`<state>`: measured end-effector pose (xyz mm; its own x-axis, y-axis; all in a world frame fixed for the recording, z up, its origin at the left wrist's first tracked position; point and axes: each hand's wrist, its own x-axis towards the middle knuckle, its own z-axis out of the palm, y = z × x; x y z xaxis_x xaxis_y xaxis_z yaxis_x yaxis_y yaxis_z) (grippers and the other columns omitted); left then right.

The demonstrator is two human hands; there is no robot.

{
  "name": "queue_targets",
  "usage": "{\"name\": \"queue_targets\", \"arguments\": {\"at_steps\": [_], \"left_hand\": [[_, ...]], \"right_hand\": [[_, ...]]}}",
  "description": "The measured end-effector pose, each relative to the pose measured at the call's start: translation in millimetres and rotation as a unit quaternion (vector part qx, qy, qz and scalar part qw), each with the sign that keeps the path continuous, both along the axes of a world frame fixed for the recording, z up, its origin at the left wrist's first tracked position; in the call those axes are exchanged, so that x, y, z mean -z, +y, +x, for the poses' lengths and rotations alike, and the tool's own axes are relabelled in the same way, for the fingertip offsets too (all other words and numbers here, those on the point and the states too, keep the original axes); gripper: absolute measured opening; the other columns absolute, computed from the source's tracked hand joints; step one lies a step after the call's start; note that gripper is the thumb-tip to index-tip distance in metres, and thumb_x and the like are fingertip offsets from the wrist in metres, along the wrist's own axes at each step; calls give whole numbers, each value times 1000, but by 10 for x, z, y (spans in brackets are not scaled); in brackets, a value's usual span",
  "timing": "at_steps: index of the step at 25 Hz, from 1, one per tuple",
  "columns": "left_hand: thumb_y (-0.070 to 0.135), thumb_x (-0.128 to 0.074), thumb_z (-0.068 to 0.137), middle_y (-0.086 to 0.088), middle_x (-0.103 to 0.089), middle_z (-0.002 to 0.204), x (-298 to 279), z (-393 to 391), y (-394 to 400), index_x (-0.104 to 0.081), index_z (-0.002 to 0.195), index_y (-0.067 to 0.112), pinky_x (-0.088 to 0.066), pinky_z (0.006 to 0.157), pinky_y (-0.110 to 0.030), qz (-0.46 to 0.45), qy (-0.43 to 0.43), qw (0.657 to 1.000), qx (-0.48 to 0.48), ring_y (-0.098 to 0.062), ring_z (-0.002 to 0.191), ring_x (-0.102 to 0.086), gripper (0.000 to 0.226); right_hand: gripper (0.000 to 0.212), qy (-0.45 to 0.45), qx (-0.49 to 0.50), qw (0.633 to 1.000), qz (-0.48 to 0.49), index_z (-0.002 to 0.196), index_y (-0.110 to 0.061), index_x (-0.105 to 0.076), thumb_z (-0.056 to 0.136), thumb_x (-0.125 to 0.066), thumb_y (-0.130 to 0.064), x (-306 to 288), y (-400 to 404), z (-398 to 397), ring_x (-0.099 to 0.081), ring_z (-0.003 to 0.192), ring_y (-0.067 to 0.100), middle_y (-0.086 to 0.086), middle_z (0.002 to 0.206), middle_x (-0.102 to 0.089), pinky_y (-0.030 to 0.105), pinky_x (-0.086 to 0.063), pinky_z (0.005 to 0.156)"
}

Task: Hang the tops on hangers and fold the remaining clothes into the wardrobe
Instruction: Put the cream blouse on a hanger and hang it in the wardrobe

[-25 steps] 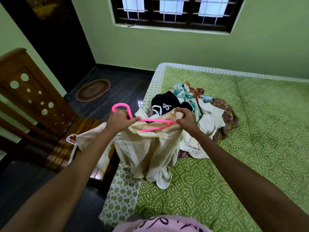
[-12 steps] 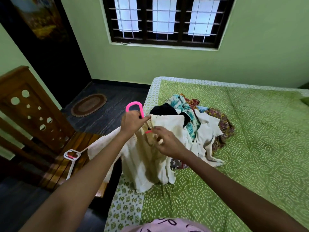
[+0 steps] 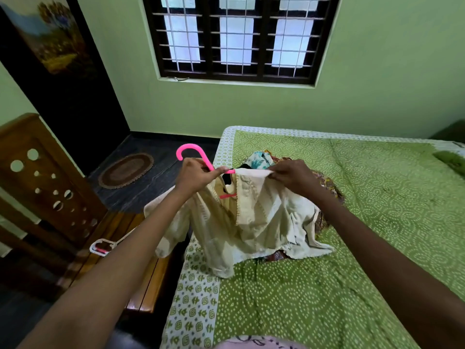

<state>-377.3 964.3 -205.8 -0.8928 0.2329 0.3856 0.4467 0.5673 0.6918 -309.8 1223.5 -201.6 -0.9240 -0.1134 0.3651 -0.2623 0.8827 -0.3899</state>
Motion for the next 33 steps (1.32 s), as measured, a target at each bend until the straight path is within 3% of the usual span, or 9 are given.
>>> {"name": "queue_targets", "arguments": {"at_steps": [5, 10, 12, 15, 18, 24, 28, 31, 33], "left_hand": [[34, -80, 71, 2, -46, 40, -39, -51, -92, -64, 53, -5, -32, 43, -12, 12, -21, 1000, 7, -2, 37, -47, 46], [36, -78, 73, -3, -54, 48, -195, -67, 88, -64, 57, 0, -35, 49, -21, -6, -48, 997, 64, -6, 42, -44, 42], [37, -76, 74, 2, -60, 60, -284, -112, 70, -68, 69, 9, -38, 54, -20, -6, -35, 993, 112, -2, 52, -50, 29], [46, -65, 65, 1, -65, 84, -368, -198, -63, -70, 94, 10, -43, 65, -18, -3, -13, 988, 155, -3, 69, -55, 47], [33, -64, 63, 5, -62, 81, -396, -312, -181, -67, 91, 12, -48, 72, -22, -4, 1, 988, 155, 3, 70, -58, 35], [35, -78, 71, -3, -59, 83, -408, -278, 5, -68, 86, 7, -44, 65, -30, -166, 34, 973, 155, -18, 73, -55, 34], [17, -75, 78, -13, -61, 87, -119, -257, 161, -65, 90, 0, -31, 61, -17, -113, 19, 989, 91, -15, 74, -50, 23], [6, -72, 78, -17, -63, 80, -57, -232, 189, -65, 83, -4, -40, 63, -25, -45, 59, 995, 60, -22, 70, -55, 13], [0, -69, 78, -16, -63, 84, -42, -236, 141, -65, 87, -3, -49, 69, -35, 6, 78, 996, 41, -20, 75, -56, 11]], "right_hand": [[23, -71, -15, 997, -27, 105, 0, -71, 84, -68, -8, -129, 268, 8, -65, 97, 26, 20, 104, -69, 26, -40, 73], [19, 21, -50, 998, -17, 79, 12, -68, 78, -73, -6, -30, -98, -5, -62, 63, 37, 27, 68, -64, 40, -44, 58], [20, 30, -12, 997, -70, 86, 10, -71, 77, -75, -7, -59, -2, 7, -59, 59, 27, 25, 69, -66, 31, -42, 56], [22, 5, 28, 991, -129, 96, 4, -72, 76, -75, -7, -56, 189, 81, -52, 59, 9, 11, 73, -68, 15, -33, 52], [24, 0, 55, 989, -138, 98, 3, -72, 76, -75, -7, -34, 347, 120, -59, 66, 16, 13, 81, -71, 26, -41, 59], [23, 5, 78, 990, -115, 96, -1, -74, 75, -77, -11, 0, 399, 103, -63, 64, 27, 16, 76, -72, 34, -43, 57], [20, 10, 75, 987, -143, 93, -3, -75, 76, -76, -13, -5, 421, 106, -56, 56, 14, 14, 71, -71, 28, -37, 52], [22, 0, 76, 983, -170, 96, -2, -74, 75, -76, -10, 26, 456, 141, -50, 49, -5, 4, 73, -69, 15, -31, 48], [22, -5, 81, 977, -197, 96, -3, -74, 75, -76, -10, 46, 494, 174, -51, 54, -6, 6, 79, -71, 20, -37, 53]]}}
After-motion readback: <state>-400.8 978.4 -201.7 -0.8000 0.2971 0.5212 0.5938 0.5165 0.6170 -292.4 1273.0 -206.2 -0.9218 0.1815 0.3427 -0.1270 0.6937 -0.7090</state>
